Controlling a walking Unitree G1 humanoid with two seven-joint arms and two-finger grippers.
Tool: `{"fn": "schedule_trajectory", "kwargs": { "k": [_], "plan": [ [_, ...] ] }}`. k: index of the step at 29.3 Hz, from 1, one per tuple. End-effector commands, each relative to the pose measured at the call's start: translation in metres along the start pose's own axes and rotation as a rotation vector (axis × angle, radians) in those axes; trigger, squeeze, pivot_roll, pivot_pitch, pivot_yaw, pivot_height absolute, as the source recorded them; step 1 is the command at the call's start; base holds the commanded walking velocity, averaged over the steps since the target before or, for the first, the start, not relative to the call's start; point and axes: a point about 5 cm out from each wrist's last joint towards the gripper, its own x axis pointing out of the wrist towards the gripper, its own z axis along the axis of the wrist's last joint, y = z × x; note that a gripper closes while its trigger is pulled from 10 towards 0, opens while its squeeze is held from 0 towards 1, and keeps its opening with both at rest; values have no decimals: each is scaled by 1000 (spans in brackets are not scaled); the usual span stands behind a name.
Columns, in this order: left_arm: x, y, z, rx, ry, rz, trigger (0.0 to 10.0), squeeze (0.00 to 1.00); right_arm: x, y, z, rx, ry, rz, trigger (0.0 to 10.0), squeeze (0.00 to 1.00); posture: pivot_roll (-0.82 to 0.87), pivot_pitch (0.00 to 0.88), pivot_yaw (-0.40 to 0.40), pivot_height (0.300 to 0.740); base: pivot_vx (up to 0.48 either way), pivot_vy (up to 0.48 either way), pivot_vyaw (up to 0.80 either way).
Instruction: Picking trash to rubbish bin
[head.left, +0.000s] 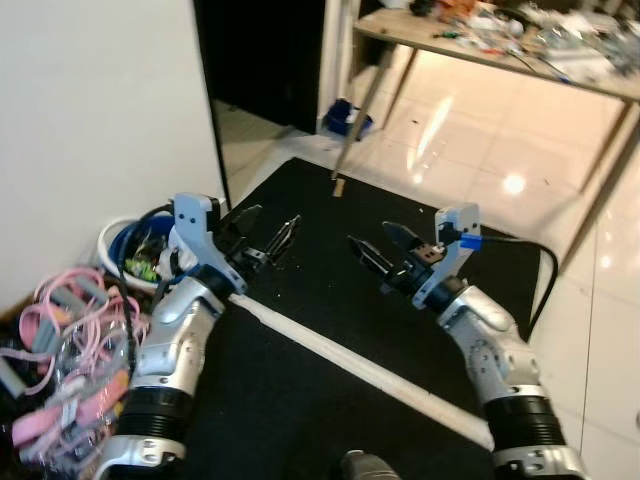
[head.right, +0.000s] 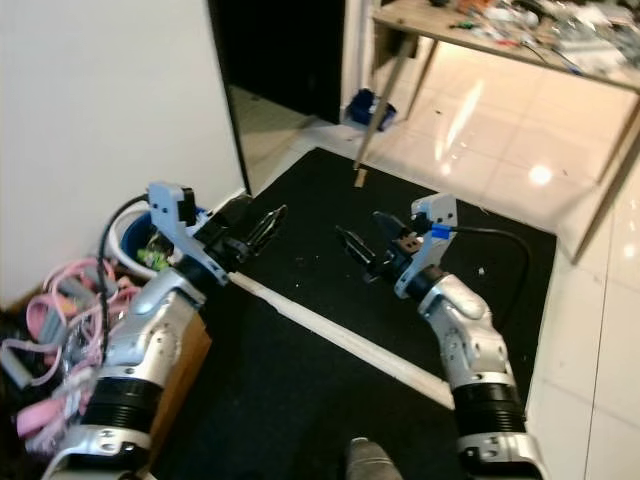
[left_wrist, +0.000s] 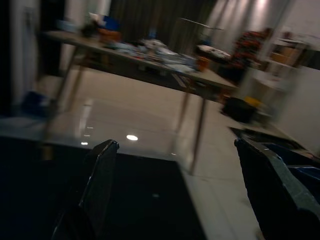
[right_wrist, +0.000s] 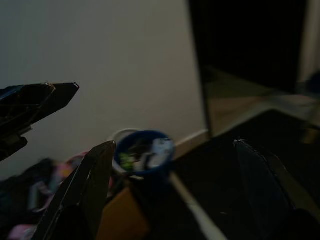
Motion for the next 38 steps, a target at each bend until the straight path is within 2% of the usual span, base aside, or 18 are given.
{"fn": "schedule_trajectory", "kwargs": {
  "k": [1,38],
  "plan": [
    [-1,0,-1,1,13,2,10000,0,-2,-2,-1,6,0,-12,10000,0,-66,0,5,740,0,0,-800],
    [2,0,0,3,-1,19,10000,0,-2,-5,2,-2,-5,-14,10000,0,-58,0,-25,740,0,0,-772]
  ]
}}
